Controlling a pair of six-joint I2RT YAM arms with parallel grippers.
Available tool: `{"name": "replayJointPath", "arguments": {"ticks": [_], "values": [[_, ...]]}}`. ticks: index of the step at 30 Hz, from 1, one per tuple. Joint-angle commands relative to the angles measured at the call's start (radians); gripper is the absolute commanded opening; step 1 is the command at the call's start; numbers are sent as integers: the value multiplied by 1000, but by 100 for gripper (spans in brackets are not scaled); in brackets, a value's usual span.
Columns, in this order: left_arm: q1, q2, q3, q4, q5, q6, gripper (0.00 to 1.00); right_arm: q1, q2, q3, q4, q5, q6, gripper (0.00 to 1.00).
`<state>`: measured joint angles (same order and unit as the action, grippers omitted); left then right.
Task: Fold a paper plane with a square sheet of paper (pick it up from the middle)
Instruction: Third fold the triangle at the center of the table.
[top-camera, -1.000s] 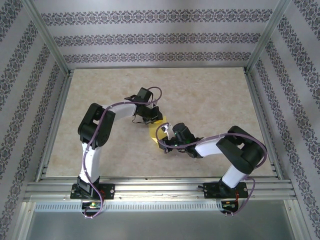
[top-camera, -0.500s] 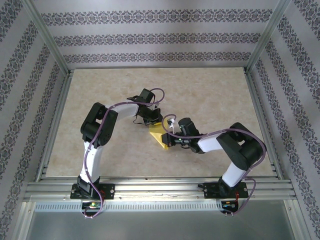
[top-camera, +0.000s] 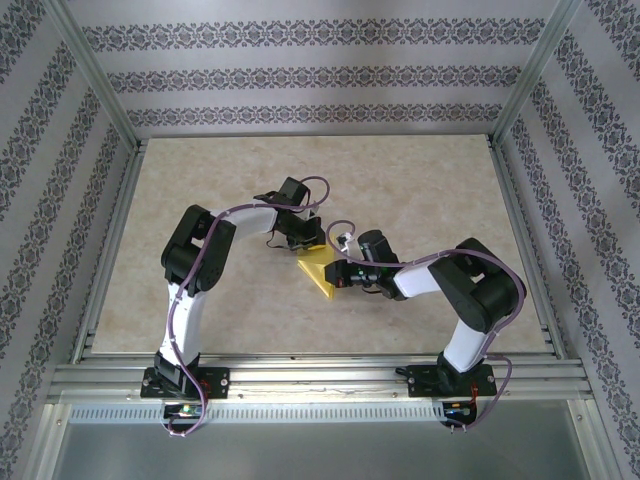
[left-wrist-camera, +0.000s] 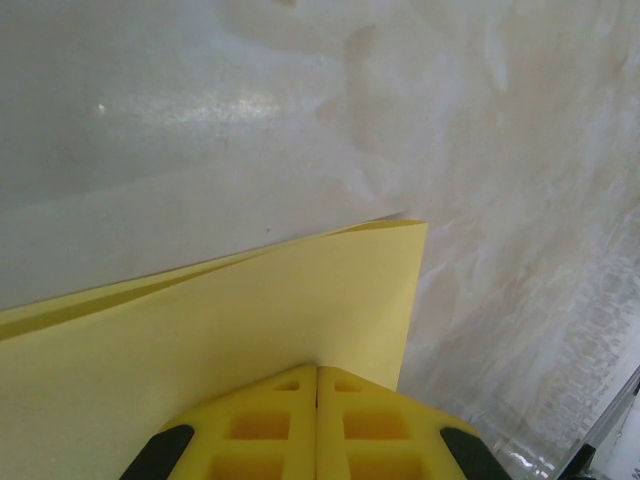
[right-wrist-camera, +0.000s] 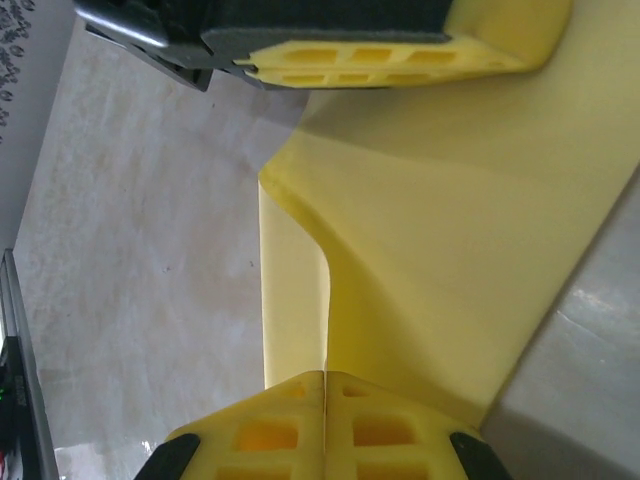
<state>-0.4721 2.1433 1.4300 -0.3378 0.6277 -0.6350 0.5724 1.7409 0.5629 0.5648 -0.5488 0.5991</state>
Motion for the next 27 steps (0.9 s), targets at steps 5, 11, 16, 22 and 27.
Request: {"name": "replayJointPath", "arguments": {"ticks": [5, 11, 16, 22, 27], "values": [[-18, 36, -16, -60, -25, 9, 8, -17, 33, 45, -41, -37, 2, 0], [-22, 35, -16, -60, -23, 6, 8, -20, 43, 69, -69, -44, -8, 0], [-23, 33, -14, -63, -23, 5, 8, -26, 42, 70, -91, -41, -19, 0], [-24, 32, -9, -58, -17, -1, 7, -29, 47, 74, -100, -38, -27, 0], [-25, 33, -12, -59, -17, -1, 7, -33, 54, 84, -108, -37, -30, 0]]}}
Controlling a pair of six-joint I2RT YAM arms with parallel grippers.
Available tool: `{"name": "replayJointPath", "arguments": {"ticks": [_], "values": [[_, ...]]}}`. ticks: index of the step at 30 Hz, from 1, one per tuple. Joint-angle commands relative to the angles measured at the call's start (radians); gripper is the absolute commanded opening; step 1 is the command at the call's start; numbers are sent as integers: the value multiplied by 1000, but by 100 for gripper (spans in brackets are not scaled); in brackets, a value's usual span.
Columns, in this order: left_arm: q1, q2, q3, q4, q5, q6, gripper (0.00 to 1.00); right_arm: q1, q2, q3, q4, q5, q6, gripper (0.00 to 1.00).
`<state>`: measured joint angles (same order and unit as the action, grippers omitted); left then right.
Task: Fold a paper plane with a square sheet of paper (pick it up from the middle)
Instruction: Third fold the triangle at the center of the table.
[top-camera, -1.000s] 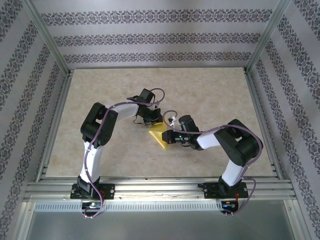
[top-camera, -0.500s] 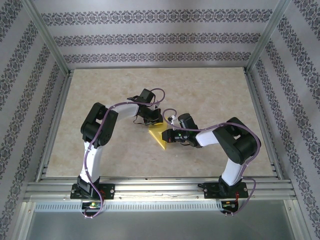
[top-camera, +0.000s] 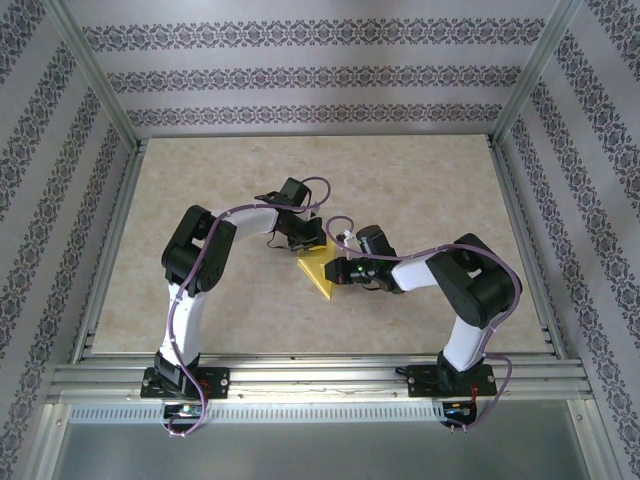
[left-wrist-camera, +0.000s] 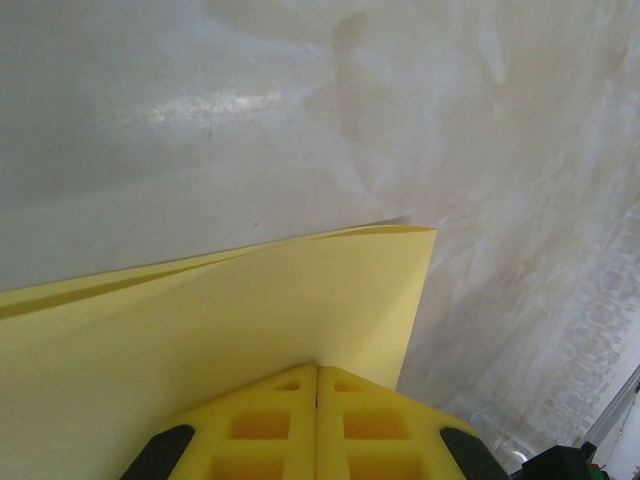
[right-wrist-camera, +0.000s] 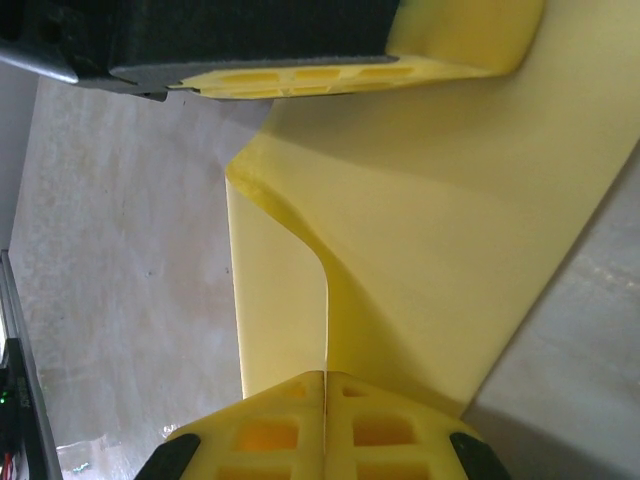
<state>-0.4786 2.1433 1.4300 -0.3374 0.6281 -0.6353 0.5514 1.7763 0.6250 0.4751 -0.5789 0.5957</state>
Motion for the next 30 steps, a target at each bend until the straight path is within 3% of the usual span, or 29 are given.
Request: {"name": "replayJointPath", "arguments": {"ticks": [1, 19, 26, 30], "values": [[-18, 32, -14, -58, -18, -1, 7, -12, 19, 22, -20, -6, -26, 0], [-21, 8, -7, -43, -17, -11, 8, -11, 49, 20, -90, 30, -57, 0], [-20, -36, 48, -17, 13, -20, 19, -11, 46, 31, -137, 41, -81, 0], [-14, -76, 61, -38, -37, -20, 23, -10, 41, 34, -142, 42, -80, 0]]}}
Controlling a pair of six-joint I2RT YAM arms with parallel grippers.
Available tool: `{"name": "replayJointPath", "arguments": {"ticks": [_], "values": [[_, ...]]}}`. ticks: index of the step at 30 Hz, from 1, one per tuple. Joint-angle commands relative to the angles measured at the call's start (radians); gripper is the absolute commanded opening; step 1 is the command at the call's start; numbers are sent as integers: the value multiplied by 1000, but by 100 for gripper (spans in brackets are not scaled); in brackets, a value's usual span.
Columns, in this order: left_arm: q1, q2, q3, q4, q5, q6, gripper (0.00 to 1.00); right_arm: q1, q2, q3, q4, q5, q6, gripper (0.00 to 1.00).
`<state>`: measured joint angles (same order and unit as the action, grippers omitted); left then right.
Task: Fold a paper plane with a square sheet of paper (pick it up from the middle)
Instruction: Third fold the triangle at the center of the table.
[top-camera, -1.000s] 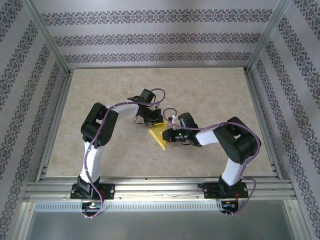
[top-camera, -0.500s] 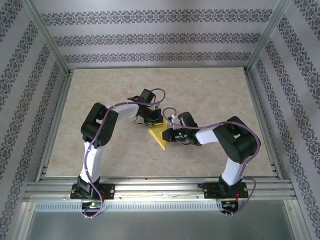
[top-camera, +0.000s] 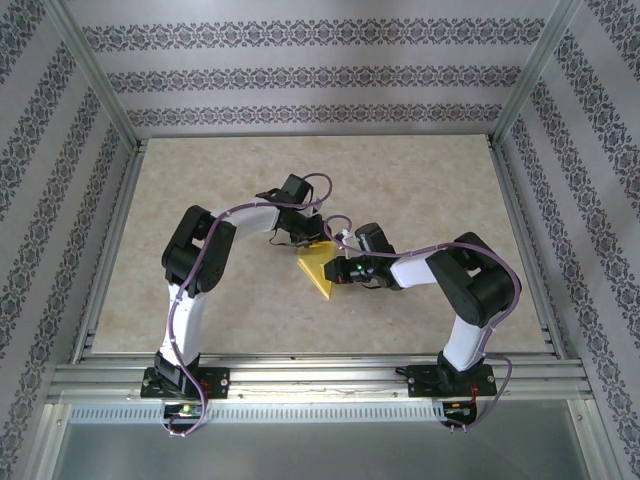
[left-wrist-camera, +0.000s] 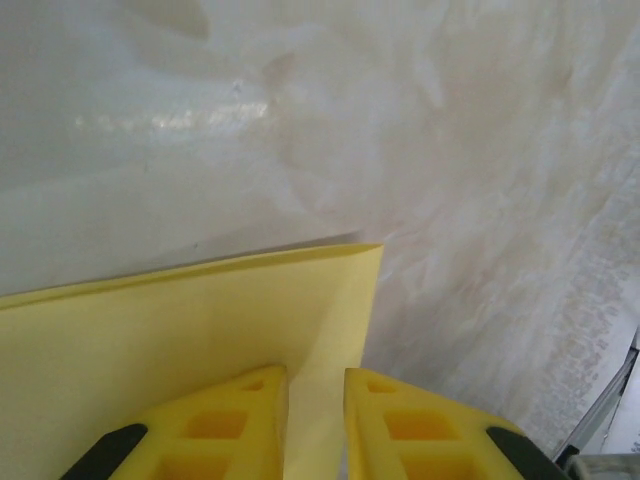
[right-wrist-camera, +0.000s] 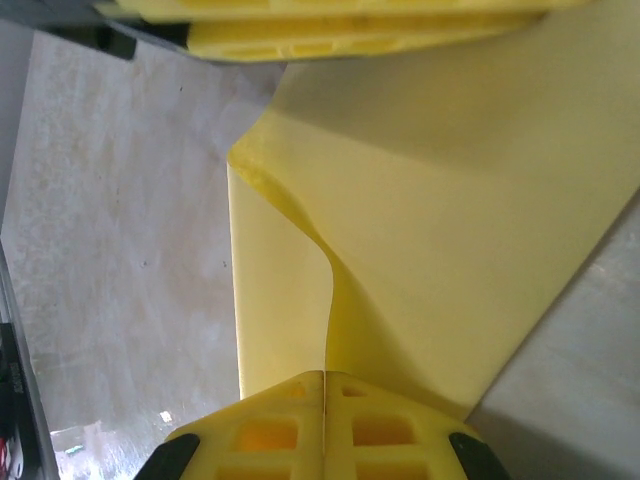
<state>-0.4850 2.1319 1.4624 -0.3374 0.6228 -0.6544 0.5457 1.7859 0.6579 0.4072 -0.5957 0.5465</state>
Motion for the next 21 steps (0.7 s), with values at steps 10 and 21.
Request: {"name": "replayJointPath", "arguments": {"ticks": [10, 21], "values": [[36, -289, -230, 58, -147, -87, 21, -4, 35, 17, -87, 55, -26, 0], [26, -446, -633, 512, -18, -379, 4, -5, 43, 31, -108, 48, -31, 0]]}}
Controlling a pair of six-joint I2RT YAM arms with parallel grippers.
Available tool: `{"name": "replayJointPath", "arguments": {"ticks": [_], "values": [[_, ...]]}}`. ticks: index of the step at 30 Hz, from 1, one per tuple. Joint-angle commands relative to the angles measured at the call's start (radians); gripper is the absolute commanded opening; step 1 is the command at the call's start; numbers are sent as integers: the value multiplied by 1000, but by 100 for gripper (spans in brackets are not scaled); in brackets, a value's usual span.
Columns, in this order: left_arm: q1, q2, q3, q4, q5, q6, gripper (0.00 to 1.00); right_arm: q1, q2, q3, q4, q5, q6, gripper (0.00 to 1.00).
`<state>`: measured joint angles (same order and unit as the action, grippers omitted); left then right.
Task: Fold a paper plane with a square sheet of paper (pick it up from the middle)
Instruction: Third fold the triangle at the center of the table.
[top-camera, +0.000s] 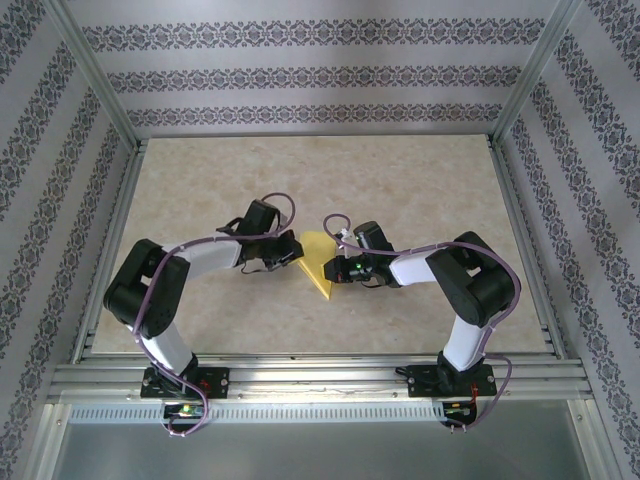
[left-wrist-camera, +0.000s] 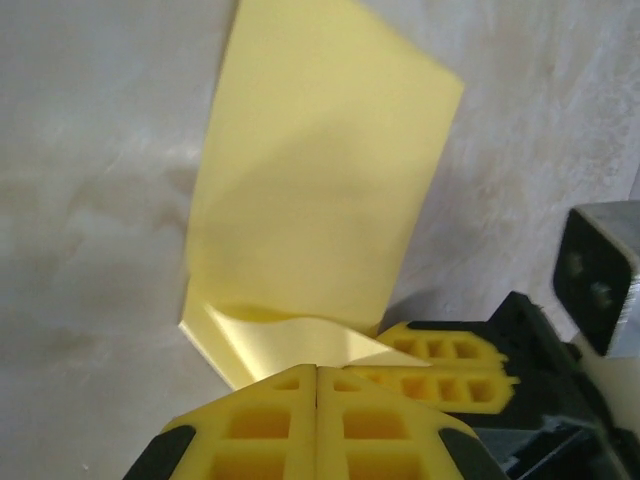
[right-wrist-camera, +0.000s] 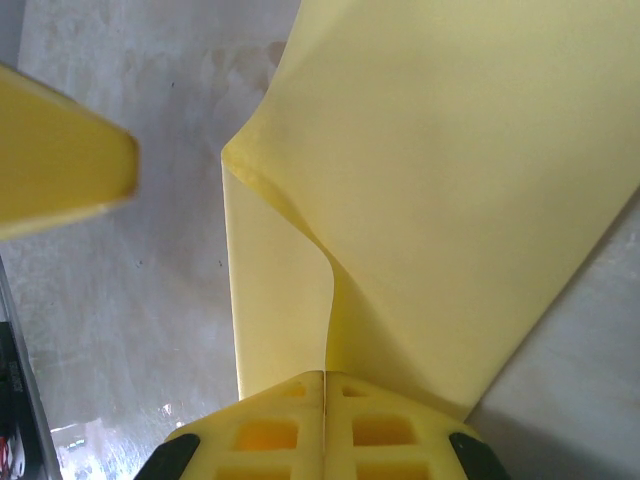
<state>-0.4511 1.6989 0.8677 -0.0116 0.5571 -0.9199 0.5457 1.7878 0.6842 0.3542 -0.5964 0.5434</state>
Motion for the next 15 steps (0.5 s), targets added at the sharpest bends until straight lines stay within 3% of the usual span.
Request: {"name": "replayJointPath", "arguments": {"ticks": [1, 15], "values": [[-14, -13, -45, 182, 38, -114, 4, -6, 40, 5, -57, 51, -28, 0], [-70, 92, -43, 250, 32, -158, 4, -6, 34, 12, -77, 56, -36, 0]]}}
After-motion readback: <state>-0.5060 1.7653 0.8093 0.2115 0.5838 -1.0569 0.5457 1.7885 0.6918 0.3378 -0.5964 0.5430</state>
